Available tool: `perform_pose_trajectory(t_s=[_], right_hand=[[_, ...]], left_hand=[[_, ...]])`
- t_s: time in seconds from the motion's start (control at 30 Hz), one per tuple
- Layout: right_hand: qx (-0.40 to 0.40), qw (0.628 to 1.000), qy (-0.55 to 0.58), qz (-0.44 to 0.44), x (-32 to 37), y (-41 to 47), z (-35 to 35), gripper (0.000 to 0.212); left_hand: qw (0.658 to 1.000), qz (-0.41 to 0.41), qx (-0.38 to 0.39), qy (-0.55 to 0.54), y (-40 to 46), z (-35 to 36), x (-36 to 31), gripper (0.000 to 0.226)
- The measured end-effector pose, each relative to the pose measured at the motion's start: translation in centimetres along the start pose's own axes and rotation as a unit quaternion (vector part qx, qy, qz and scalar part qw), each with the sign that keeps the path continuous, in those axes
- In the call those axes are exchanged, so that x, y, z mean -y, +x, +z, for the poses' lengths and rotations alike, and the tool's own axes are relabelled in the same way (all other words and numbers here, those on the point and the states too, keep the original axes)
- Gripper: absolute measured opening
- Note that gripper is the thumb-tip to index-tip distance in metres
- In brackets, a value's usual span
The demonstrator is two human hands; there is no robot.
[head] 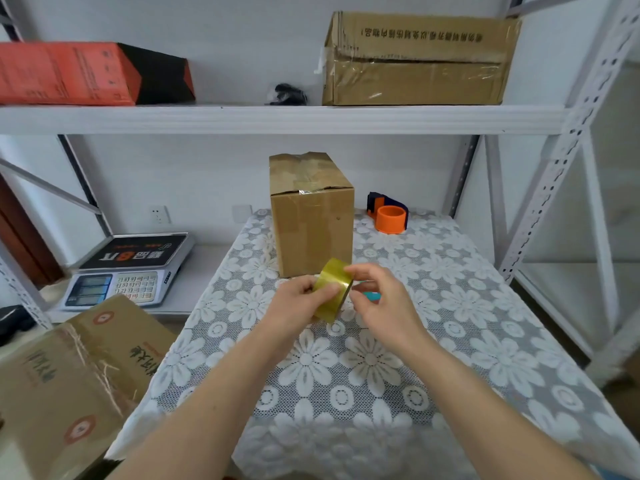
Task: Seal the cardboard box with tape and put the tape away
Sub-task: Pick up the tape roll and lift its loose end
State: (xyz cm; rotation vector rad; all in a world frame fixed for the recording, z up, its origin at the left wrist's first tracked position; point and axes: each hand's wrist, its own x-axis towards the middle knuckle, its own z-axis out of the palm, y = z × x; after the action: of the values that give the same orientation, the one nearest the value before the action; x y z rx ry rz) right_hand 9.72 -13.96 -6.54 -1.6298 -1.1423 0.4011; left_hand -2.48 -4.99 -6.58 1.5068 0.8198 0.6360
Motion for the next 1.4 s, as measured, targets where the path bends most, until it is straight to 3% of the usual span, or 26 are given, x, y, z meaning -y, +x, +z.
perform_pose_trajectory(t_s=[0.2,0.43,0.7,1.03,1.13,1.3,1.4], right_hand=[[-0.036,0.998,-0.005,-0.045,1.5,-1.3,0.0,0.033],[-0.046,0.997,0.004,-0.063,2.0,-2.5,-0.3,0.027],[-0.028,0.997,0.063,-0.021,3.0,-3.1,-0.4,0.029],[-0.02,0.996,0.081,-0.023,3.0,-3.6,-0.2,0.03],[-0.018,0.996,0.085,-0.027,3.0,-3.3,-0.3,0.033],[-0.01,0.987,0.163,0.005,2.7,-2.9,-1.0,0.035],[-0.015,0.981,0.191,0.013,2.7,-2.9,-1.1,0.033]], left_hand=[[0.995,-0.004,0.003,-0.095,-1.6,1.4,-0.8,0.014],[0.995,-0.001,-0.026,-0.096,-3.2,2.3,-1.2,0.019],[0.992,-0.017,-0.059,-0.112,-4.7,2.1,-2.1,0.022],[0.993,-0.021,-0.092,-0.075,-5.8,1.8,-2.3,0.033],[0.994,-0.019,-0.09,-0.067,-5.7,1.9,-2.6,0.026],[0.996,0.051,-0.069,0.003,-6.0,1.7,-2.9,0.011],[0.994,0.085,-0.063,0.026,-6.0,1.7,-3.0,0.014]])
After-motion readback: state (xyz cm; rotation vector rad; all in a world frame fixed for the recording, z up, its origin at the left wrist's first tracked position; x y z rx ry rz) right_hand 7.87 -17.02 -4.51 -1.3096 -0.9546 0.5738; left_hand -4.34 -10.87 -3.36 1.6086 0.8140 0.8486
